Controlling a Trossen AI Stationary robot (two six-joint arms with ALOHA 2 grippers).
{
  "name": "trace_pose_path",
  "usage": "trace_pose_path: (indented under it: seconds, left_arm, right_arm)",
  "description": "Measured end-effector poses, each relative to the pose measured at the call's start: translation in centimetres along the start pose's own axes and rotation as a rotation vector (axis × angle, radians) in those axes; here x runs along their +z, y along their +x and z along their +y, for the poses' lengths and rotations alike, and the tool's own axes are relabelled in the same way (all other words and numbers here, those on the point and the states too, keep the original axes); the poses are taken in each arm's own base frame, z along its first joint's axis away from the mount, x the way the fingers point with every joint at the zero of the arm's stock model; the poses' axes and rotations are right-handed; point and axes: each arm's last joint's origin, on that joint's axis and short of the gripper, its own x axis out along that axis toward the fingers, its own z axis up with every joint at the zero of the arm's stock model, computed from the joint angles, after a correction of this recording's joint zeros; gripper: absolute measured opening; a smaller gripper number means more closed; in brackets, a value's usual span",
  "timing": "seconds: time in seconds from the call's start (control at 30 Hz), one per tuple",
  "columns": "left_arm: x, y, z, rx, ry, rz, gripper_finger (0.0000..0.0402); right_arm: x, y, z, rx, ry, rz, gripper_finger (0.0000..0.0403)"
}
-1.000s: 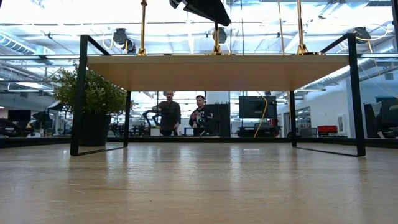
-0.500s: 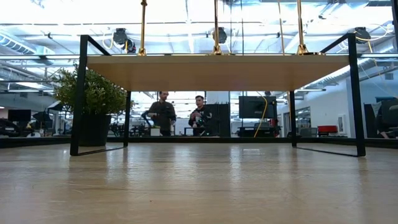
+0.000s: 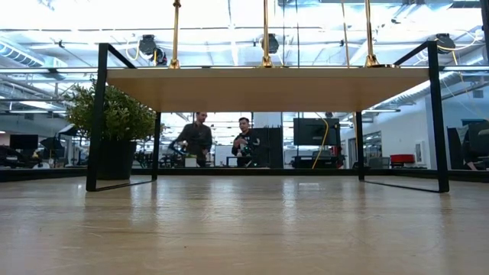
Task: Pick & Place candle stick holders
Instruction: Adjust the candle holders on the shelf
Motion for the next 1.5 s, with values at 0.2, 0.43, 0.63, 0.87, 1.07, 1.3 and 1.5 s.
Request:
trace_pose_path:
  seconds: [0.2, 0.43, 0.63, 0.87, 1.07, 1.3, 1.5]
  left_arm:
    - [-0.1, -2.0, 0.1, 0.048, -0.009, 0.028, 0.0000]
    - [-0.8, -3.3, -0.5, 0.065, -0.030, 0.054, 0.0000]
    - [-1.0, -3.6, -0.7, 0.067, -0.055, 0.056, 0.0000]
    - [-1.0, -3.7, -0.7, 0.087, -0.075, 0.045, 0.0000]
    - [-1.0, -3.7, -0.7, 0.086, -0.081, 0.044, 0.0000]
    - [-1.1, -3.8, -0.8, 0.084, -0.072, 0.050, 0.0000]
    - [-1.1, -3.8, -0.8, 0.084, -0.070, 0.051, 0.0000]
  right_arm:
    - [-0.5, 1.9, -0.9, 0.012, -0.013, 0.115, 0.0000]
    - [-1.3, 1.5, -2.1, -0.140, 0.009, 0.144, 0.0000]
    - [-1.4, 1.7, -2.9, -0.223, 0.017, 0.144, 0.0000]
    - [-1.2, 2.2, -4.0, -0.296, 0.007, 0.155, 0.0000]
    - [-1.3, 2.5, -4.8, -0.328, -0.009, 0.201, 0.0000]
    - [-1.4, 2.6, -5.4, -0.361, -0.013, 0.222, 0.0000]
    - [-1.2, 2.8, -5.7, -0.375, -0.021, 0.222, 0.0000]
